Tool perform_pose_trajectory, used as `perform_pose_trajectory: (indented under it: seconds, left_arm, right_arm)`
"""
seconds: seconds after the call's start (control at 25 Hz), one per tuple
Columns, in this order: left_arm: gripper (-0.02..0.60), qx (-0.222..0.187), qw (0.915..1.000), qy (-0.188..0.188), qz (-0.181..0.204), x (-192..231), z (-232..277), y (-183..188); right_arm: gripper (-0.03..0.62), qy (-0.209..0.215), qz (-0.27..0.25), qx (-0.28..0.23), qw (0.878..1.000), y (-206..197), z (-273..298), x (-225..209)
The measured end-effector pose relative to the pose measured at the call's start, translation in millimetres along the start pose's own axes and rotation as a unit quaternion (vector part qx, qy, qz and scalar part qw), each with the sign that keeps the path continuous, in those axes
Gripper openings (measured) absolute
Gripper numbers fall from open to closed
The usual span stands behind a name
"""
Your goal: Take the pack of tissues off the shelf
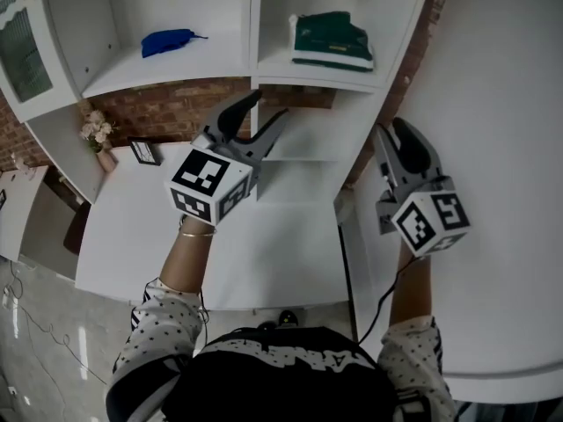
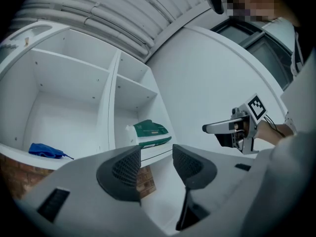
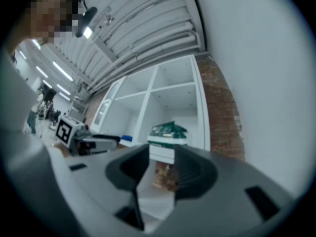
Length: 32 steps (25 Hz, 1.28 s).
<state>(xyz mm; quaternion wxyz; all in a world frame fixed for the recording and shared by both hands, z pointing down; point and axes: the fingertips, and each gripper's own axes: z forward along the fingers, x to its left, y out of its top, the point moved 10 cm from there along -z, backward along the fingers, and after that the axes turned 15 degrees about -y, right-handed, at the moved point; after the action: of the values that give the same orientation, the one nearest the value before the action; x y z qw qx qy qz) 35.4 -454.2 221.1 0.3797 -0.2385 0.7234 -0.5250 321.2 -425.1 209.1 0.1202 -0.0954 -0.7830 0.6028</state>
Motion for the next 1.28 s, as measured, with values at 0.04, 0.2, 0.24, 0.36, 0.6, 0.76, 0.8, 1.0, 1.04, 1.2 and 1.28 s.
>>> perform_pose_trajectory:
  seconds: [0.04, 0.2, 0.24, 0.36, 0.6, 0.76, 0.8, 1.0, 1.04, 1.2, 1.28]
  left_arm:
    - [0.221, -0.003, 1.0000, 0.005, 0.001, 4, 3, 3]
    - [0.221, -0.005, 0.9998, 0.017, 0.006, 19, 20, 13]
    - [0.221, -0.003, 0.9998, 0.019, 0.008, 23, 26, 15]
    - [0.221, 0.007, 0.9996, 0.026, 0.005, 32, 41, 20]
    - [0.228, 0.038, 0.9985, 0.040, 0.004, 50, 68, 23]
    - [0.245, 0.048, 0.9979, 0.042, -0.012, 63, 79, 23]
    - [0.253, 0.052, 0.9977, 0.043, -0.014, 65, 82, 23]
    - [0.256, 0.064, 0.9970, 0.040, -0.016, 71, 96, 25]
    - [0.256, 0.069, 0.9968, 0.040, -0.014, 70, 99, 25]
    - [0.256, 0.086, 0.9955, 0.040, -0.008, 71, 109, 22]
    - [0.255, 0.079, 0.9959, 0.039, -0.022, 74, 110, 21]
  right_arm:
    - [0.156, 0.004, 0.003, 0.001, 1.000, 0, 6, -3]
    - [0.164, 0.013, 0.012, 0.003, 1.000, 5, 32, -18]
    - [0.164, 0.014, 0.011, 0.003, 1.000, 7, 39, -21]
    - [0.173, 0.021, 0.002, 0.003, 1.000, 12, 60, -25]
    - [0.184, 0.022, -0.019, 0.017, 0.999, 21, 100, -33]
    - [0.186, 0.030, -0.037, 0.036, 0.998, 25, 125, -33]
    - [0.186, 0.030, -0.043, 0.039, 0.998, 25, 130, -33]
    - [0.186, 0.026, -0.062, 0.055, 0.996, 26, 152, -34]
    - [0.186, 0.027, -0.066, 0.058, 0.996, 25, 155, -34]
    - [0.186, 0.027, -0.066, 0.068, 0.995, 20, 166, -33]
    - [0.186, 0.029, -0.055, 0.072, 0.995, 18, 170, -34]
